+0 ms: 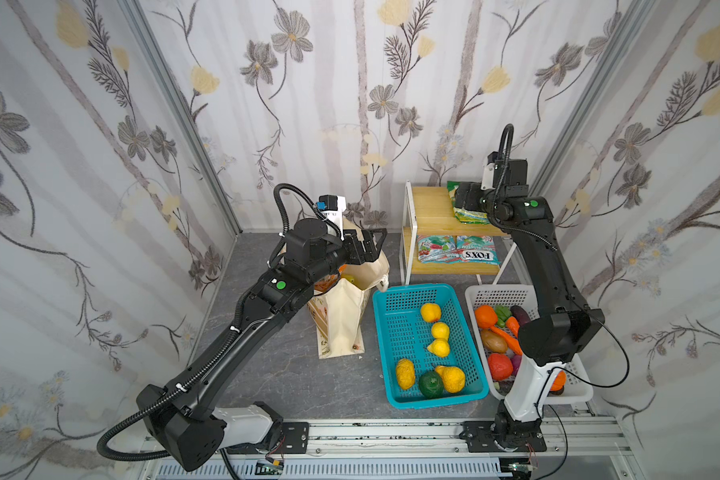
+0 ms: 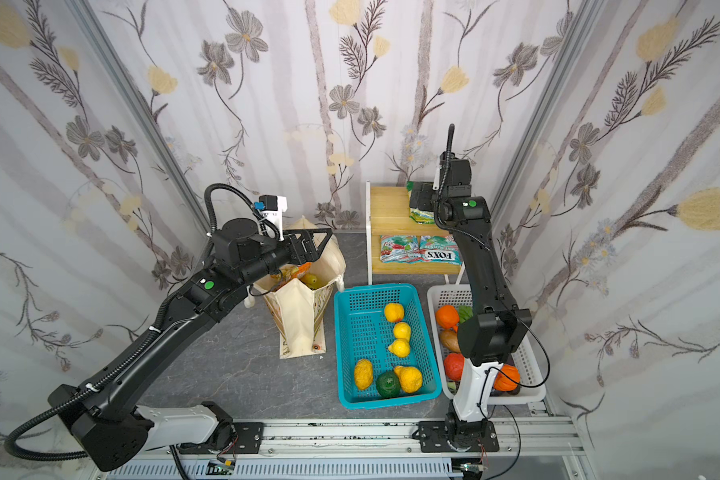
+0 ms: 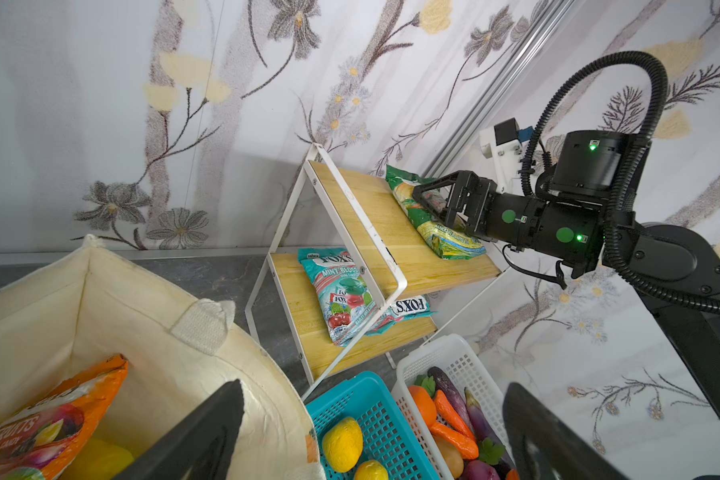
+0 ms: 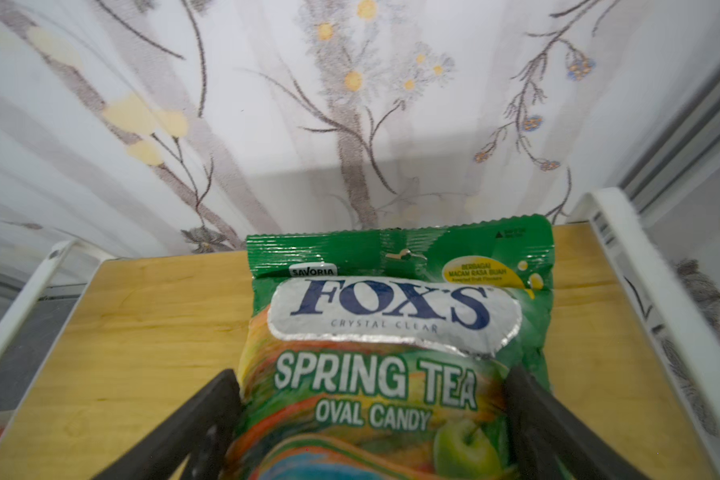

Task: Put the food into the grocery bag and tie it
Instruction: 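Grasp the green FOX'S Spring Tea candy bag on the top shelf with the right gripper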

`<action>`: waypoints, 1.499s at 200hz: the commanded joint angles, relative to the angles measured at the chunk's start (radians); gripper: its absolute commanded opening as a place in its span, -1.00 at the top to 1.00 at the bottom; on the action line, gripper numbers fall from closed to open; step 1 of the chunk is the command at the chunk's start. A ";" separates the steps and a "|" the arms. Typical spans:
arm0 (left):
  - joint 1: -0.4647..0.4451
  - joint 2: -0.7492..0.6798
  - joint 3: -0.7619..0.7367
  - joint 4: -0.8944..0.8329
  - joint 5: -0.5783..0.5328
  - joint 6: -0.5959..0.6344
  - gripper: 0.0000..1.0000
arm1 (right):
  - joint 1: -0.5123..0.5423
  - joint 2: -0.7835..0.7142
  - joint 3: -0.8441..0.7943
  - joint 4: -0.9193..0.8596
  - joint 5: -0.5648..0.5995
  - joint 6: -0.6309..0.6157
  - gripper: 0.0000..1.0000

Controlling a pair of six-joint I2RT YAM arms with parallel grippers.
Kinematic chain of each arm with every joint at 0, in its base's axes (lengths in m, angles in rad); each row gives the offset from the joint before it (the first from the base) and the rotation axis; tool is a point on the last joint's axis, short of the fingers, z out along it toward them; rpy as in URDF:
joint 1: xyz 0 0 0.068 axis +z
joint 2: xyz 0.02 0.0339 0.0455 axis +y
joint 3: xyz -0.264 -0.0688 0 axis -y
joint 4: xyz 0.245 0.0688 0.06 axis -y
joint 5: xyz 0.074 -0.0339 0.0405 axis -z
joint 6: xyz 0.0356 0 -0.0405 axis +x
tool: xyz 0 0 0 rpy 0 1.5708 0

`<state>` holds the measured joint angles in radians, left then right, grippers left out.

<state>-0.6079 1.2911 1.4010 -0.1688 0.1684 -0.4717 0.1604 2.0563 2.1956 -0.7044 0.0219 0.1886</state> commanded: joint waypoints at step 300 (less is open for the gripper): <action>-0.081 0.068 0.024 0.046 -0.052 -0.038 -1.00 | -0.126 -0.468 -0.681 0.397 -0.424 0.199 -0.20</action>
<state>-0.6884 1.3621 1.4273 -0.1604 0.1093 -0.5079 0.0364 1.5837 1.5234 -0.3885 -0.3393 0.3656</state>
